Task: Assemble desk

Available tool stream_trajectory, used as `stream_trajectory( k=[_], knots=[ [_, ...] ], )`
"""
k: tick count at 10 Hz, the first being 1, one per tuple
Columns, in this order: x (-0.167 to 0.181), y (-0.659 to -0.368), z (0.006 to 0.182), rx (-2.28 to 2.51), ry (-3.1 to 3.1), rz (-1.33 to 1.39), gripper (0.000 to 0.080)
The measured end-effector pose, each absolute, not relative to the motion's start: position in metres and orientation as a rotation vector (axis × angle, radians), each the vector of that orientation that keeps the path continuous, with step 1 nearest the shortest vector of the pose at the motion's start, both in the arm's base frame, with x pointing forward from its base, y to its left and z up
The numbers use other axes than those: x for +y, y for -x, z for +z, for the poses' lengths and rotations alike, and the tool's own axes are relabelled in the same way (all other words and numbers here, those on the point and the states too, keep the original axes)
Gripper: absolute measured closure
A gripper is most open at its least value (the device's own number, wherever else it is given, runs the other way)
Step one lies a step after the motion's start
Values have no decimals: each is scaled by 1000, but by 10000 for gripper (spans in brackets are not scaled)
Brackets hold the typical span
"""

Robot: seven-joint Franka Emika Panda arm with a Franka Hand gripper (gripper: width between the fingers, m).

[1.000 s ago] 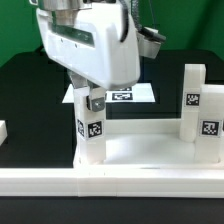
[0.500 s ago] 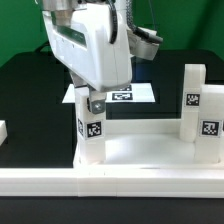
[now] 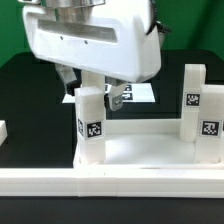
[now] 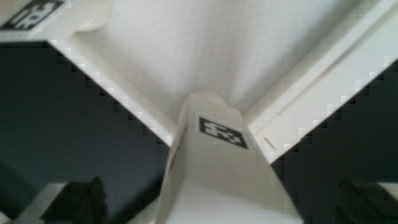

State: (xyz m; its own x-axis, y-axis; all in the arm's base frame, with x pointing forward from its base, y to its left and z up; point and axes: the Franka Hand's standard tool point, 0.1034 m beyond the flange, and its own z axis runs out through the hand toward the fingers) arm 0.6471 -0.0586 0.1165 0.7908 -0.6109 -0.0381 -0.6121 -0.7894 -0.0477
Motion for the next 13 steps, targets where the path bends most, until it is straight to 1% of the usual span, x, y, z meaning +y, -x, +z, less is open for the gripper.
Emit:
stream_trajectory(
  k=[4, 6, 9, 12, 13],
  knots=[
    [-61, -647, 116, 437, 3051, 14, 151],
    [-59, -647, 116, -28, 3103, 12, 151],
    [-60, -646, 115, -328, 3085, 5, 151],
    [-63, -646, 115, -515, 3067, 2, 151],
    [-63, -646, 115, -504, 3069, 2, 261]
  ],
)
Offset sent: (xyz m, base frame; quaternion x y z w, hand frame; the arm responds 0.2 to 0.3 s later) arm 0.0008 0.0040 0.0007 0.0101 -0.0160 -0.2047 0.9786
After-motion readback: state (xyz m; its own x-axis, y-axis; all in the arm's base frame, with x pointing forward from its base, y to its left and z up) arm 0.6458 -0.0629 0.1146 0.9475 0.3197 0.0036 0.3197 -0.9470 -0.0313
